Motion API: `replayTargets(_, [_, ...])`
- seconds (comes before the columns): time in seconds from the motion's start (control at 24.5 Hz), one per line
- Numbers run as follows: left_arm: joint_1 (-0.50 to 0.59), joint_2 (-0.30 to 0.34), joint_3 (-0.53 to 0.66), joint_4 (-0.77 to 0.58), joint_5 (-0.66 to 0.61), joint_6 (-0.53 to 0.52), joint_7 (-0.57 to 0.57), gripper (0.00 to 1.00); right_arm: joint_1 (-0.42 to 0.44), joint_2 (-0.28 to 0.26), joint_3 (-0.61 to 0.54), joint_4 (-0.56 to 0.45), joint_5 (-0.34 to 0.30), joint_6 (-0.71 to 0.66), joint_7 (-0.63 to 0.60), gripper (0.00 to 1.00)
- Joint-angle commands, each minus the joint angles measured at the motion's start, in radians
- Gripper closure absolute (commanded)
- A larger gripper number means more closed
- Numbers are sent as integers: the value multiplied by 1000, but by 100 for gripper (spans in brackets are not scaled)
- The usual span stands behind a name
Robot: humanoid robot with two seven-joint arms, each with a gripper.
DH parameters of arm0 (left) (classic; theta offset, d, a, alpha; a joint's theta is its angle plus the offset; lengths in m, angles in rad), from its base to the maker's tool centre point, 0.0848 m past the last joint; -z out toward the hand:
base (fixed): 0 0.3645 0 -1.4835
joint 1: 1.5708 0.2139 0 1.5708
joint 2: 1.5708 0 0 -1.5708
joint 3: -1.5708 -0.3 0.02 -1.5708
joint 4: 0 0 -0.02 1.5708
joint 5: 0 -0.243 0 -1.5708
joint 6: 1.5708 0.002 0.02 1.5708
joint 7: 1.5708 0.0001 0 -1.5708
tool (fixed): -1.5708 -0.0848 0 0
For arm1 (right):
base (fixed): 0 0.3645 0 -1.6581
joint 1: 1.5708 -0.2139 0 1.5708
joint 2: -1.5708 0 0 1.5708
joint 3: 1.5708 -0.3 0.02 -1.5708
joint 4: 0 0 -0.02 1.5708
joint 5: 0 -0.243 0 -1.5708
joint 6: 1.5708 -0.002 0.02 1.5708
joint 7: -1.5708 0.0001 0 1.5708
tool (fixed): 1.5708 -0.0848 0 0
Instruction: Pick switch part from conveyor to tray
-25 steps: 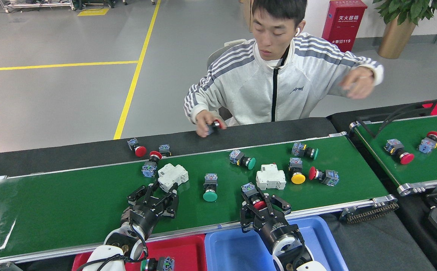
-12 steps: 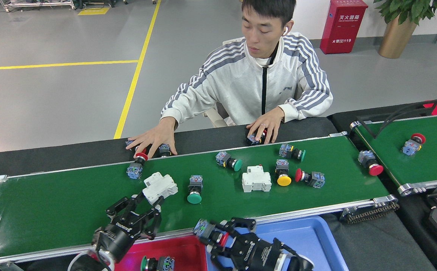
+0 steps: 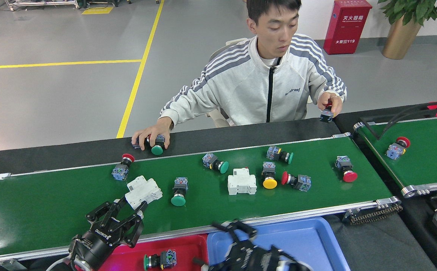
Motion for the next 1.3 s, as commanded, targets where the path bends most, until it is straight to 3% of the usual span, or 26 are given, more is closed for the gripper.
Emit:
replayTargets(0.0, [-10, -23, -69, -28, -9, 21, -3, 95, 1, 8, -200, -19, -33, 4, -8, 0])
replayTargets(0.12, [-10, -75, -197, -68, -74, 56, -3, 94, 21, 37, -458, -2, -36, 18, -8, 1])
replayTargets(0.29, [16, -194, -312, -115, -199, 66, -54, 87, 35, 20, -470, 1, 17, 240, -8, 2])
replayTargets(0.33, [28, -213, -328, -117, -218, 66, -68, 80, 35, 11, -447, 1, 53, 300, -8, 2])
replayTargets(0.37, [39, -224, -358, -127, -239, 67, -80, 63, 36, 8, -413, 1, 70, 335, -8, 2])
replayTargets(0.45, [71, -227, -407, -160, -252, 95, -91, 12, 43, 0, -364, 1, 70, 354, -8, 2])
replayTargets(0.49, [88, -227, -419, -173, -252, 116, -91, 3, 46, -8, -352, -1, 70, 355, -8, 2])
replayTargets(0.69, [106, -227, -433, -192, -242, 136, -89, 1, 47, -32, -329, -1, 70, 349, -5, 2])
replayTargets(0.86, [137, -223, -221, -235, -189, 198, -82, 1, 55, -92, -237, -1, 70, 324, -5, 2])
replayTargets(0.98, [162, -201, 63, -242, -120, 190, -80, 1, 20, -113, -96, 4, 70, 297, -5, 2])
replayTargets(1.14, [195, -74, 408, -192, -1, 69, -80, 1, -106, -141, 82, 78, 78, 298, 12, 2])
replayTargets(1.26, [249, -23, 537, -117, 40, -28, -80, 1, -181, -137, 189, 176, 79, 298, 35, 2])
